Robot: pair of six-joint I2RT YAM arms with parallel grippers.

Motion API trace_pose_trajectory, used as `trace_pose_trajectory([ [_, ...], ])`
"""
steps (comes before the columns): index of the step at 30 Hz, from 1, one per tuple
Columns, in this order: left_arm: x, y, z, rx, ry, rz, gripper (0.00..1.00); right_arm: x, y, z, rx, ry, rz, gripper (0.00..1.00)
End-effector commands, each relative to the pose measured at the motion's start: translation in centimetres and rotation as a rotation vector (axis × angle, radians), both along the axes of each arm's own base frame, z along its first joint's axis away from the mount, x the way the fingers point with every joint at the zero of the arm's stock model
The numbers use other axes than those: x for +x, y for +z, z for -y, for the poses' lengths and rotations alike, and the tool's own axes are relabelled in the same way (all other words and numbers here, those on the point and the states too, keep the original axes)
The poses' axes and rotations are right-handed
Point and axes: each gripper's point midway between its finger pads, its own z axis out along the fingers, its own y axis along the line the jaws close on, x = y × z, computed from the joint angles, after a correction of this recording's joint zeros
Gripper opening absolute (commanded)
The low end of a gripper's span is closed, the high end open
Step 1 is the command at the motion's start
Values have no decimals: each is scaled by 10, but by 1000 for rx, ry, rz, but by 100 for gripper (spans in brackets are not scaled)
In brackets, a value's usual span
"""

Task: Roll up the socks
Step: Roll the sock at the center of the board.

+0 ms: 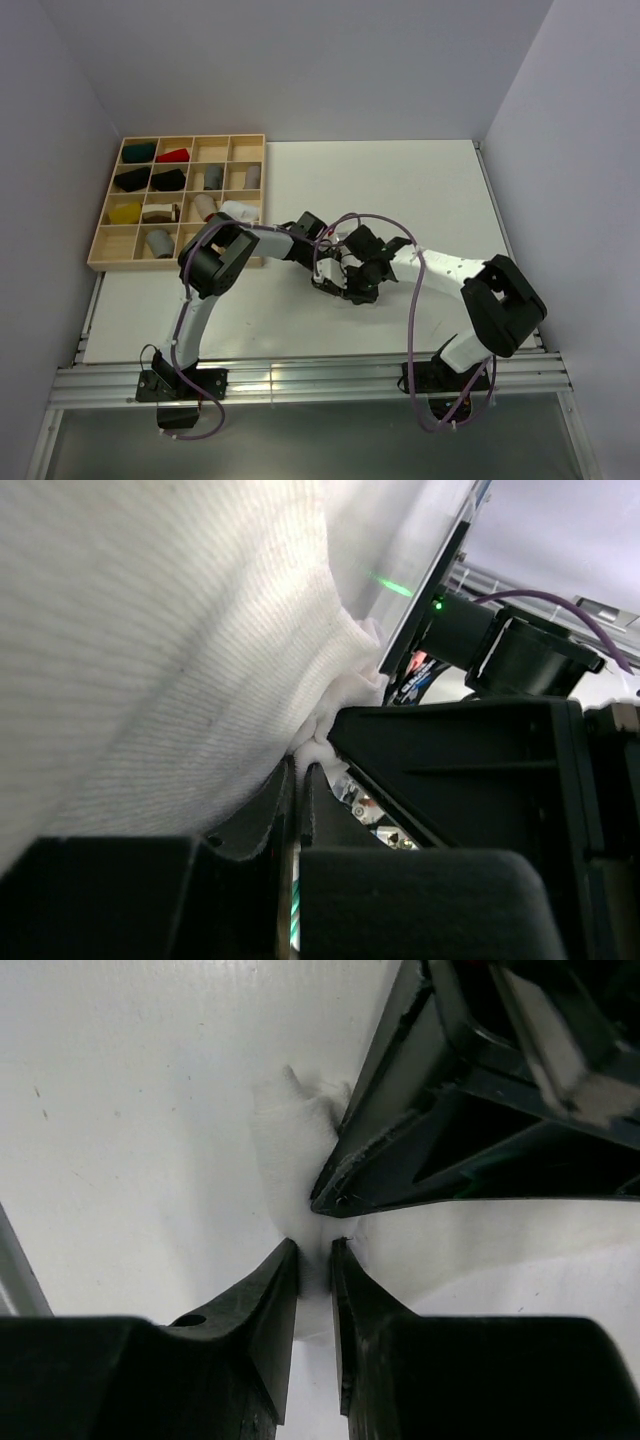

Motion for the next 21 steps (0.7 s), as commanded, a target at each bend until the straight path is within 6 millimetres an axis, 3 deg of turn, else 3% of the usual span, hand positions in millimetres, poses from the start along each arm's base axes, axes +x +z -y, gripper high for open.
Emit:
trace_pose_trajectory([
  [1, 14, -34, -18, 127, 146, -38, 4, -28, -11, 12, -11, 7, -187, 24],
  [7, 34, -13, -10, 27, 265, 23, 10, -32, -1, 19, 44, -27, -373, 22],
  [12, 49, -1, -8, 8, 313, 123, 15, -36, -4, 23, 50, -42, -503, 21],
  [21, 69, 32, -6, -96, 392, 296, 26, -30, -4, 27, 66, -91, -589, 21],
])
